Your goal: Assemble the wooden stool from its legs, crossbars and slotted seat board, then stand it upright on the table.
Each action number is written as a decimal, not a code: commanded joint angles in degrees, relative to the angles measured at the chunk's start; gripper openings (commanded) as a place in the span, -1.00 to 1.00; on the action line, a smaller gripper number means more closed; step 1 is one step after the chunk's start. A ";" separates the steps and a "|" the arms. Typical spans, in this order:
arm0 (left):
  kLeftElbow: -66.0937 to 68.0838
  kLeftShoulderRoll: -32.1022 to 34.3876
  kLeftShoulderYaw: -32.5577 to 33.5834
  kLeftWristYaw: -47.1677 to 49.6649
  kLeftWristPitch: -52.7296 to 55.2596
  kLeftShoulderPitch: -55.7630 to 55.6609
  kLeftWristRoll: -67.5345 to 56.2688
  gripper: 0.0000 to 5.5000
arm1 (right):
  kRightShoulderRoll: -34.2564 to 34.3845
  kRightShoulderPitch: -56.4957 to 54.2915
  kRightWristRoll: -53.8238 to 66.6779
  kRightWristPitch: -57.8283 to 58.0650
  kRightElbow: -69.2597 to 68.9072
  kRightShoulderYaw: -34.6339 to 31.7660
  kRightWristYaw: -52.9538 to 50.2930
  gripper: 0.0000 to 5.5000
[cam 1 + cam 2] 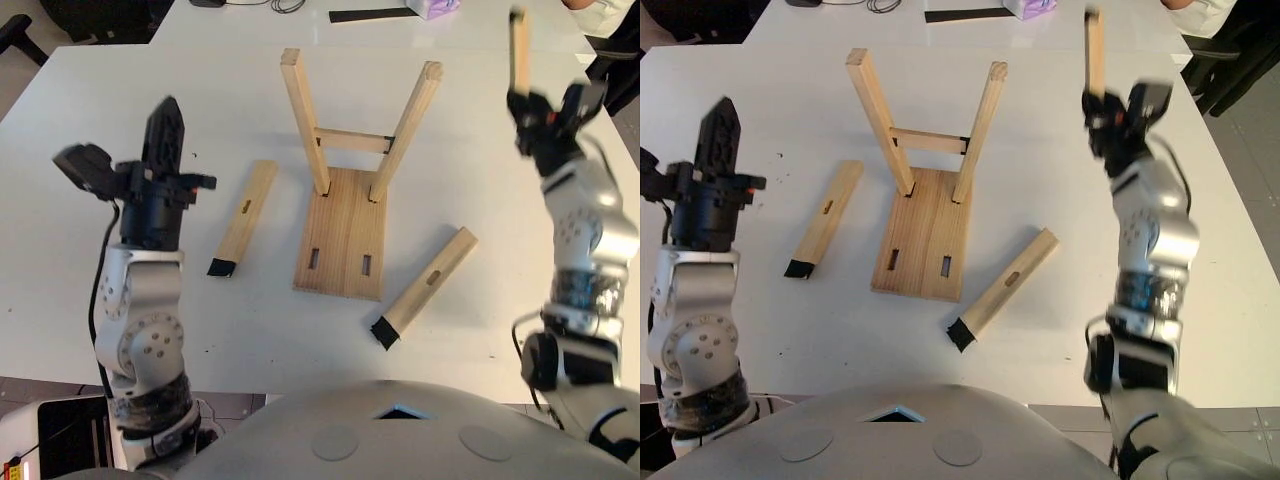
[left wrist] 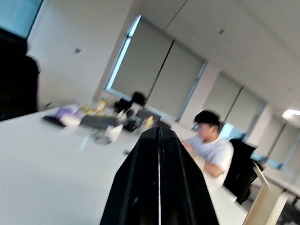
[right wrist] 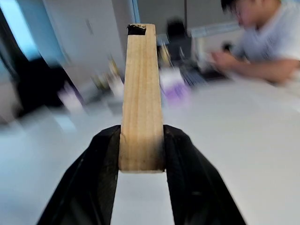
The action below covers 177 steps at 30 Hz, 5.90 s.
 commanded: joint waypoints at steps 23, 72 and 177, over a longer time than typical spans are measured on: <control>14.39 15.19 -6.49 -28.66 27.76 -29.26 -24.17 0.15 | -11.76 -14.29 24.85 23.63 -12.90 13.56 46.95 -0.52; 13.60 15.84 -5.81 -31.92 26.22 -30.25 -18.89 -0.02 | -12.68 -5.95 20.59 22.25 -12.28 18.18 51.58 -0.52; 54.53 29.87 -17.55 -69.86 -6.37 -24.87 33.70 -0.53 | -7.31 10.99 12.98 6.58 -17.54 14.35 35.55 -0.09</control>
